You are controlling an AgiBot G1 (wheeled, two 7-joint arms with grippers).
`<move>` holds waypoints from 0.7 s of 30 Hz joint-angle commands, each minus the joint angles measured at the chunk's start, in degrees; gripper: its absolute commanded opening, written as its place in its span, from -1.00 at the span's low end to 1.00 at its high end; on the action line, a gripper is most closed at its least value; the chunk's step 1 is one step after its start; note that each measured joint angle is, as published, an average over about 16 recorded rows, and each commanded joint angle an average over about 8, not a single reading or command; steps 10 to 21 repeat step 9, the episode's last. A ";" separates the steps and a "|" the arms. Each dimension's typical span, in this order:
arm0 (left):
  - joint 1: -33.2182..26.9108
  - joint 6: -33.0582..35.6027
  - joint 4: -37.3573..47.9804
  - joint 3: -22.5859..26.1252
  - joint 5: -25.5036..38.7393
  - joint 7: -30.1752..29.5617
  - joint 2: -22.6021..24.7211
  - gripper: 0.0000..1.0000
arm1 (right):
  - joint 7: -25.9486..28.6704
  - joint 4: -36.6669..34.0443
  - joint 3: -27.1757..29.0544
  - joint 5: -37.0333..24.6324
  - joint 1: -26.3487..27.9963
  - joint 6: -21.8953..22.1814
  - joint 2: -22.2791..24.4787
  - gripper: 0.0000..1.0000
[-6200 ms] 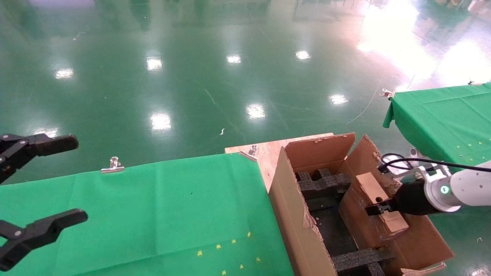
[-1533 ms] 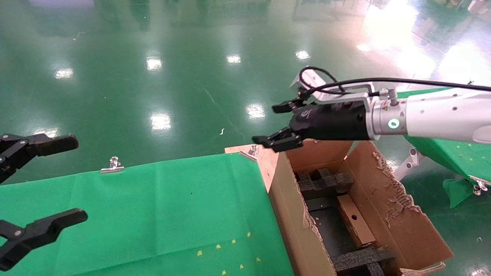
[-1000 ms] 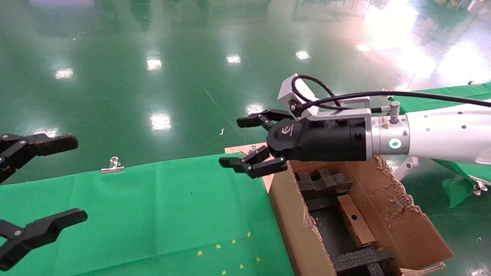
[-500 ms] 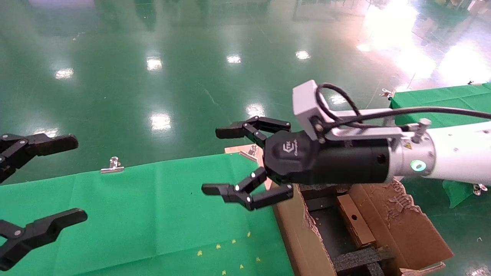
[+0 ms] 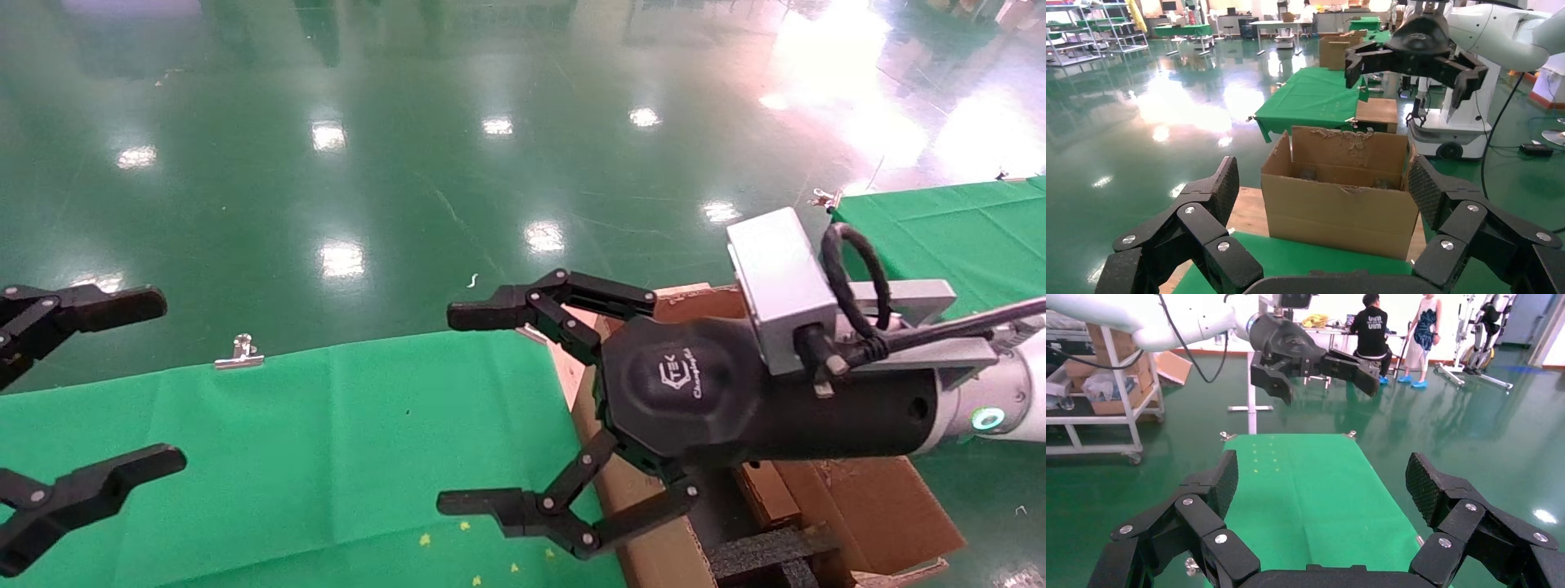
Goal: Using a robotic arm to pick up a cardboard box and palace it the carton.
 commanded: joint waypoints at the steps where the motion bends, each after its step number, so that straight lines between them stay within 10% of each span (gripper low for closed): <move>1: 0.00 -0.01 0.01 0.00 -0.01 0.00 0.00 1.00 | -0.30 0.42 1.62 0.44 -1.11 -0.95 -0.05 1.00; 21: 0.01 -0.01 0.01 0.00 -0.01 0.00 0.00 1.00 | -0.31 0.33 1.21 0.47 -0.85 -0.74 -0.07 1.00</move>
